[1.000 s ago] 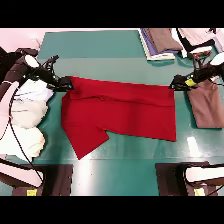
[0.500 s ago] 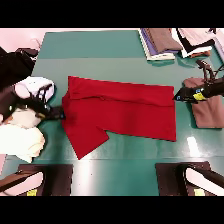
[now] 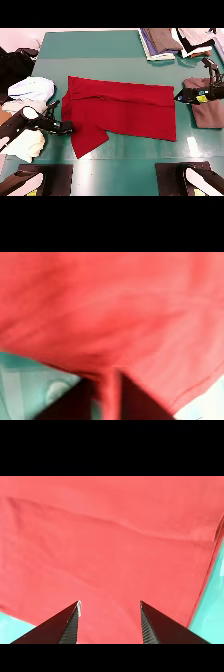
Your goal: Fold the shirts.
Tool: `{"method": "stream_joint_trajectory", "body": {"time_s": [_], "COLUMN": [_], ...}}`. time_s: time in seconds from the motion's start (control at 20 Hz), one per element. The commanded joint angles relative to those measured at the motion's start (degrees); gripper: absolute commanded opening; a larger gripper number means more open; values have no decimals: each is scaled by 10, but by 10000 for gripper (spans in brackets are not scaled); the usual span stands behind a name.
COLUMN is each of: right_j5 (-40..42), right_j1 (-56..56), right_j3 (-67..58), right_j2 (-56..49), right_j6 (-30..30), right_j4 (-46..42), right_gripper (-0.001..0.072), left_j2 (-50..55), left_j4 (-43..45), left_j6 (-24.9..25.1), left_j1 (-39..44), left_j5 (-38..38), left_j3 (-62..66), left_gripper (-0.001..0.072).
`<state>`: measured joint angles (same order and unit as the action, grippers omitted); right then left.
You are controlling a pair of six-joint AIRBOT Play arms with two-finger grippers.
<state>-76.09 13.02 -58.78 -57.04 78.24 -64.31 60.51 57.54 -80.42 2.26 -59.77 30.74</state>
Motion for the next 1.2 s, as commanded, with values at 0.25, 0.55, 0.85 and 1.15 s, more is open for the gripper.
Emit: {"method": "stream_joint_trajectory", "body": {"time_s": [0.25,0.55,0.85,1.15], "right_j5": [-64,-16,37,-37], "right_j1": [172,219,105,60], "right_j3": [186,312,300,215], "right_j2": [42,-21,-69,16], "right_j6": [-7,-47,-47,-48], "right_j4": [-91,5,46,2], "right_gripper": [529,447,138,15], "left_j2": [-73,-78,-82,-199], "left_j4": [-18,-18,-15,37], "left_j6": [4,4,4,-45], "left_j1": [12,12,12,12], "left_j5": [-26,-26,-37,-145], "left_j3": [40,40,47,63], "left_gripper": [29,29,28,27]}}
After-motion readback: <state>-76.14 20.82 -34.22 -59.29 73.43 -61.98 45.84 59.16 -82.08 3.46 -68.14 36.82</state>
